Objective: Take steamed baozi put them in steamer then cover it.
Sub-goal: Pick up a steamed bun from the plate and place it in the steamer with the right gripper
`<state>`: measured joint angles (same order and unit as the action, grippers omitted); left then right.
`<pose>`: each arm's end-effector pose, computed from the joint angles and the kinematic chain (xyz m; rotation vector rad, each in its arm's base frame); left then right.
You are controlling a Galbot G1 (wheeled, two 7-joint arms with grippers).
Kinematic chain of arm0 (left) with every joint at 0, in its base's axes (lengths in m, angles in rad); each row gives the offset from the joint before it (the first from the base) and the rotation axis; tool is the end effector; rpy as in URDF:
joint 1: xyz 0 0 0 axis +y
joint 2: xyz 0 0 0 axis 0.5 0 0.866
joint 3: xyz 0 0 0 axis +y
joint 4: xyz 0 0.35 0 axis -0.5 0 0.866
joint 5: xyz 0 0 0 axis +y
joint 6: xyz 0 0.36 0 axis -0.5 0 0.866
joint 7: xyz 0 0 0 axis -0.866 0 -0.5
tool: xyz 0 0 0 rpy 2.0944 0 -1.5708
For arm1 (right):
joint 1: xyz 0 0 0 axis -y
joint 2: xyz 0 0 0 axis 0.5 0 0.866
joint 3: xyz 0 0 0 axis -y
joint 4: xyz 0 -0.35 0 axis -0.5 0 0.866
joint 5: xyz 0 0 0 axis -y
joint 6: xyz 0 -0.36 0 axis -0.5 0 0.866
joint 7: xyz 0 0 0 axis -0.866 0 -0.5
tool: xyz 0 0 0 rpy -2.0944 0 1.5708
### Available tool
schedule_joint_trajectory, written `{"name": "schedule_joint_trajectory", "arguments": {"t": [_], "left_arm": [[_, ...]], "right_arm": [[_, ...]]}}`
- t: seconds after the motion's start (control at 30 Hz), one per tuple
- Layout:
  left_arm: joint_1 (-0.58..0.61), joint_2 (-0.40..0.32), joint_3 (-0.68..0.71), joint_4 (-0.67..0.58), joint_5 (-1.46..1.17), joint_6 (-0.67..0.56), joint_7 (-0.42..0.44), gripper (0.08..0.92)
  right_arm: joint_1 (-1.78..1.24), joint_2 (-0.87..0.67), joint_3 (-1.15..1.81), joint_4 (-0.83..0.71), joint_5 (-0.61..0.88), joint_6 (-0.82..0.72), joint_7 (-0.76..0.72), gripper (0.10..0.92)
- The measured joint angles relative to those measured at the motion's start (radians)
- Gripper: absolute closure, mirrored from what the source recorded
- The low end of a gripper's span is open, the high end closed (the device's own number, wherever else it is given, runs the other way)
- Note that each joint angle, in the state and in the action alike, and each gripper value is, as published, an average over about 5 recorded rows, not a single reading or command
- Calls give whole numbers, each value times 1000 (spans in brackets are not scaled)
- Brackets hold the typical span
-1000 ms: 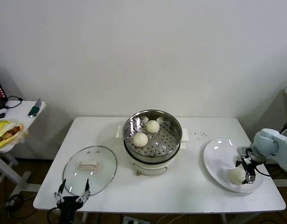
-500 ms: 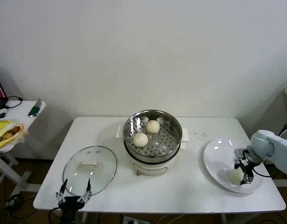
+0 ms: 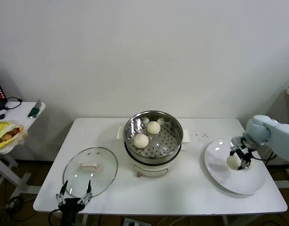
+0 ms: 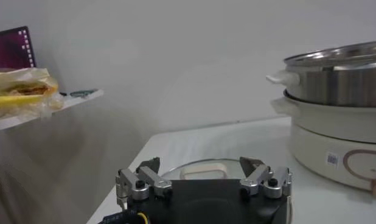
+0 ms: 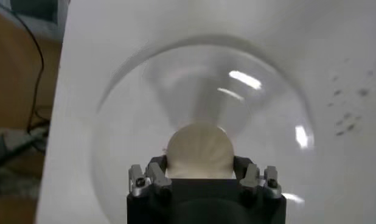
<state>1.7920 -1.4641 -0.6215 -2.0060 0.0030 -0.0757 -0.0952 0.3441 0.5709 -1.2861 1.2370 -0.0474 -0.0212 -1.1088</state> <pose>0.1076 0.0528 -0.3626 0.1620 -2.9071 -0.2310 0.5080 -0.2152 -0.1740 1.3013 -1.0724 1.4866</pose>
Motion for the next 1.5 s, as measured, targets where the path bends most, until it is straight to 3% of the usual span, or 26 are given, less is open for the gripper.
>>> {"name": "schedule_joint_trajectory", "arguments": {"t": [0.6, 1.1, 1.5], "left_arm": [[-8, 15, 24, 1, -4, 8, -4, 177], [9, 20, 33, -20, -9, 16, -5, 177], [14, 24, 33, -20, -12, 15, -4, 177]], "right_arm": [[490, 329, -213, 106, -62, 460, -15, 321], [433, 621, -206, 97, -102, 567, -23, 323], [320, 707, -214, 111, -128, 577, -26, 321]]}}
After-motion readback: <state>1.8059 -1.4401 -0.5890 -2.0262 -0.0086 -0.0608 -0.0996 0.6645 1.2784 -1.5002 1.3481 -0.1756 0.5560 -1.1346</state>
